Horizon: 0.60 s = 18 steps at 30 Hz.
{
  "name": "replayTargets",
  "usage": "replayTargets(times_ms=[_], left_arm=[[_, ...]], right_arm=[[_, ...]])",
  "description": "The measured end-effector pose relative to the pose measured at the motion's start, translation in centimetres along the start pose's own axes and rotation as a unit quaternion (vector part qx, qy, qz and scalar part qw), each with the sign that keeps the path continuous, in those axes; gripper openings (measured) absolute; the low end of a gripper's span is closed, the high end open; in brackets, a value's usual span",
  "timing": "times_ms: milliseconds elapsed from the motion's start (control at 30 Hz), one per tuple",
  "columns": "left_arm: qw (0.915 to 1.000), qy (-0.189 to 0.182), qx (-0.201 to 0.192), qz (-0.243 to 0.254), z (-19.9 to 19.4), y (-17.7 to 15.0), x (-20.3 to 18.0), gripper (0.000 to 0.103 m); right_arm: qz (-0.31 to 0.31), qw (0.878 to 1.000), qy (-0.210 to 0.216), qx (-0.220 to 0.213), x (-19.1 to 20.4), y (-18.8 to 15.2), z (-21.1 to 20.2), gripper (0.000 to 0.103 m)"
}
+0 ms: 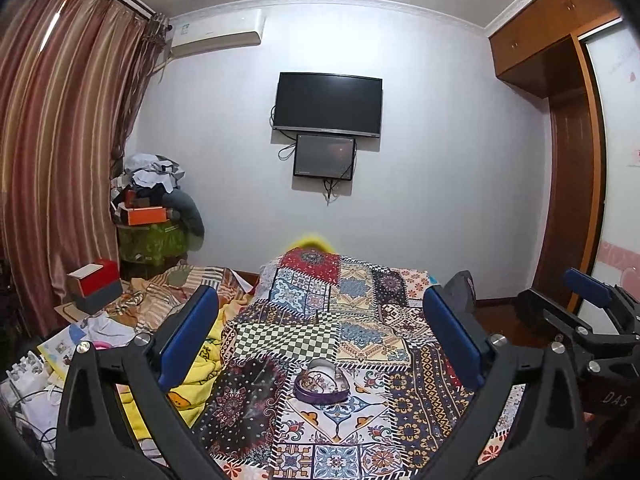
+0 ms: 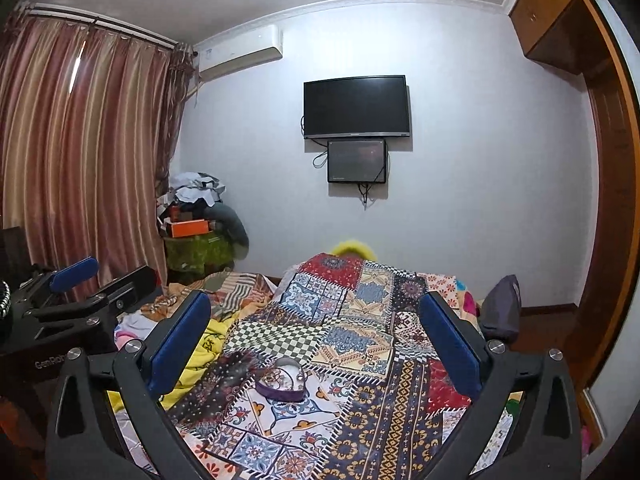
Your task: Organize jewelry
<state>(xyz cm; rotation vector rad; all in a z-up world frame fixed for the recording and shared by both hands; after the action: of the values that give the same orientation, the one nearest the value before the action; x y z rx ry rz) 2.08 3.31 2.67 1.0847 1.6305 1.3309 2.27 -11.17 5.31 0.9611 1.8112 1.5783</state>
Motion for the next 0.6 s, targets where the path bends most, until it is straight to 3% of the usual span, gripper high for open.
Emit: replayTargets(times_ms=[600], left_arm=[[0.9998,0.011,0.007,0.014,0.9,-0.7,-0.8,0.102]], right_arm=[[0.026,1.000,0.001,0.015,-1.2,-0.2,0.0,0.103]])
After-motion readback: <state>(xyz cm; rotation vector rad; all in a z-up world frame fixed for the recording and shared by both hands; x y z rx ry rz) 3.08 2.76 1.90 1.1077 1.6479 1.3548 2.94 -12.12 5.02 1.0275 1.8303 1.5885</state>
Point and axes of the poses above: each gripper's, at about its wrist camera, not at the fingertips, and z roughly the way its jaws point, x to its left, y to its top, the point moved 7 cm from there along z, roughly the way its jaws point, and after that the axes turned 15 degrees about y, right-handed, at the moved point
